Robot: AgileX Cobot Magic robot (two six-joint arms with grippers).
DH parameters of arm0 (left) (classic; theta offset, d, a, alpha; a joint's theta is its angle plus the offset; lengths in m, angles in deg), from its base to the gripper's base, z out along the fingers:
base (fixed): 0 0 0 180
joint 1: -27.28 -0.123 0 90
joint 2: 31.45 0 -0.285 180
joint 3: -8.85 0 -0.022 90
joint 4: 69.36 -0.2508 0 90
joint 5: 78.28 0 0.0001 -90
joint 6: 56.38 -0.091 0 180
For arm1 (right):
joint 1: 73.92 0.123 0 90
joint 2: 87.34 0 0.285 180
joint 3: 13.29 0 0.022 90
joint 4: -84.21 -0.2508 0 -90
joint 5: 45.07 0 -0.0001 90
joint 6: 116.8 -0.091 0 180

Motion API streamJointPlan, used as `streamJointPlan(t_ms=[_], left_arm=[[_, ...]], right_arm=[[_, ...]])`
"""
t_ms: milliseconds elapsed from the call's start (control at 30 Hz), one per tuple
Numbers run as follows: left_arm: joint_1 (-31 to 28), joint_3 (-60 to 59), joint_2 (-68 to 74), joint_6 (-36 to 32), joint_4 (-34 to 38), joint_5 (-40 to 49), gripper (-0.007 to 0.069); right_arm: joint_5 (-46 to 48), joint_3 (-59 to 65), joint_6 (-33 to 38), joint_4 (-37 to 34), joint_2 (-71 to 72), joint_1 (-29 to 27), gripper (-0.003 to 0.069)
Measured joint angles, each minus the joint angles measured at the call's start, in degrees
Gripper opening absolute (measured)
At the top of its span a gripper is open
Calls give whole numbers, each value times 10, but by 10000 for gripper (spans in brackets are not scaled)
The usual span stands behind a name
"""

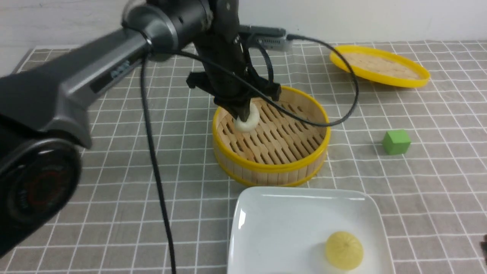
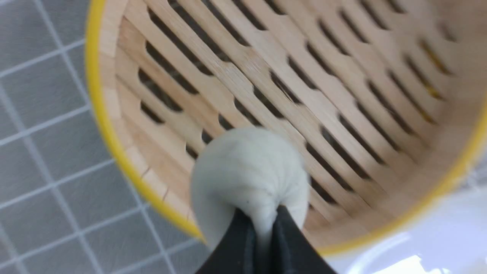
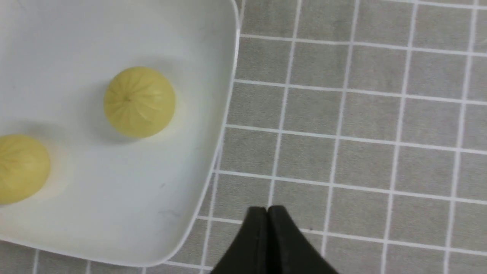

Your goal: Put the steamed buns into the plate on the grey tablecloth.

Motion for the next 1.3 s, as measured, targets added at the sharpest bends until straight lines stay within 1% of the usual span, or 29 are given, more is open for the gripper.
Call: streamJointPlan(t_ms=[67,200,333,367,400,433,500,567,600,700,833,967,1067,1100,1133,1267,1300], left_arm=[[4,-10,-44,-9,7,8,25],[33,-83,-120,-14,15,12,25],[94,-237,-148,-4,22,13,25],[94,-244,-148,-3,23,12,26],[109,-277,-147,6,25,4,26],[131,-317,-142,17,27,-23,26],[152,-357,-134,36,29,-74,31],[159,-368,-129,45,29,-94,35],[170,-376,-120,60,29,-120,48],[176,-378,-111,68,31,-145,78],[177,-379,-106,76,35,-166,183],[177,-379,-113,76,35,-171,314],[177,-379,-135,77,27,-171,373],[177,-379,-145,80,23,-171,382],[177,-379,-150,81,22,-171,383],[177,-379,-213,95,8,-174,395],[177,-379,-216,96,8,-174,395]], right_arm=[[14,0,0,15,25,0,-6],[35,0,0,32,80,0,-6],[57,0,0,32,134,0,-6],[58,0,0,32,136,0,-5],[61,0,0,32,145,0,-4],[65,0,0,32,160,0,-3],[67,0,0,32,178,0,-1],[68,0,0,33,187,0,-1],[69,0,0,36,198,0,-1],[81,0,0,46,216,0,-1],[88,7,23,50,269,0,-1],[35,51,79,50,331,0,0],[-36,96,93,45,362,0,0],[-58,112,93,40,368,0,0],[-58,116,93,40,369,0,0],[-161,173,96,26,372,0,0],[-167,175,96,26,372,0,0]])
